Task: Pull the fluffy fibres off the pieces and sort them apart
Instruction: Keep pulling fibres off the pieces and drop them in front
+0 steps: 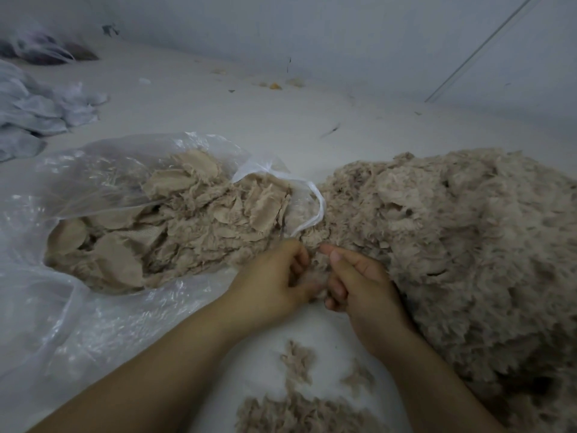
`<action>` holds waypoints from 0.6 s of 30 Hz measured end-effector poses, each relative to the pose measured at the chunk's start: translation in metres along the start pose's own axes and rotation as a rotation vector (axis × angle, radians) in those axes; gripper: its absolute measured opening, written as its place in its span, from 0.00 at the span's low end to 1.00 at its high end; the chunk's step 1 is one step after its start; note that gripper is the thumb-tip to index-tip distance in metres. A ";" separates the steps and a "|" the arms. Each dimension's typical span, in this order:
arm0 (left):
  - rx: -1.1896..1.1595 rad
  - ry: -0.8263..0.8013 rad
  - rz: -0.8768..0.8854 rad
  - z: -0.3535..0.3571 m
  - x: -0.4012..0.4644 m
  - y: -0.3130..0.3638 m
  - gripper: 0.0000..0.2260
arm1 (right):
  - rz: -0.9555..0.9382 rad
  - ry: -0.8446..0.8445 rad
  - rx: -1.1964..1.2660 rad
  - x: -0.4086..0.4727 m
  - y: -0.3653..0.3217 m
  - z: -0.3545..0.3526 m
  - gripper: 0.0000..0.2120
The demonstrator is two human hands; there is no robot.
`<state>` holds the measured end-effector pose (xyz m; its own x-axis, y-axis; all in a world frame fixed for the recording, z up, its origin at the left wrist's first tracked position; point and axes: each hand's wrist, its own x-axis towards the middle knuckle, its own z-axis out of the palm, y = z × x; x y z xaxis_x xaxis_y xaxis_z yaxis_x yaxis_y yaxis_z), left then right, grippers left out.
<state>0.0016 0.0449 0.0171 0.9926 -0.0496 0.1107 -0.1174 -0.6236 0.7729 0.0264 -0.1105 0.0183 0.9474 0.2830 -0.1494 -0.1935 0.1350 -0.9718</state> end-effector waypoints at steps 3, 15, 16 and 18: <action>0.355 0.015 0.052 0.010 -0.002 0.005 0.12 | -0.021 -0.013 -0.012 -0.001 0.000 0.000 0.10; -0.576 0.215 0.034 -0.002 -0.014 0.016 0.09 | -0.006 -0.026 -0.126 0.001 -0.001 -0.003 0.09; -0.656 0.233 0.038 -0.005 -0.014 0.017 0.10 | 0.009 -0.017 -0.141 0.001 -0.001 -0.003 0.09; -0.722 0.256 0.055 -0.008 -0.015 0.018 0.12 | 0.018 -0.018 -0.152 0.002 -0.002 -0.003 0.11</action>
<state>-0.0153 0.0406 0.0348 0.9570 0.1710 0.2342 -0.2448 0.0436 0.9686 0.0293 -0.1126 0.0194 0.9392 0.3009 -0.1653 -0.1685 -0.0155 -0.9856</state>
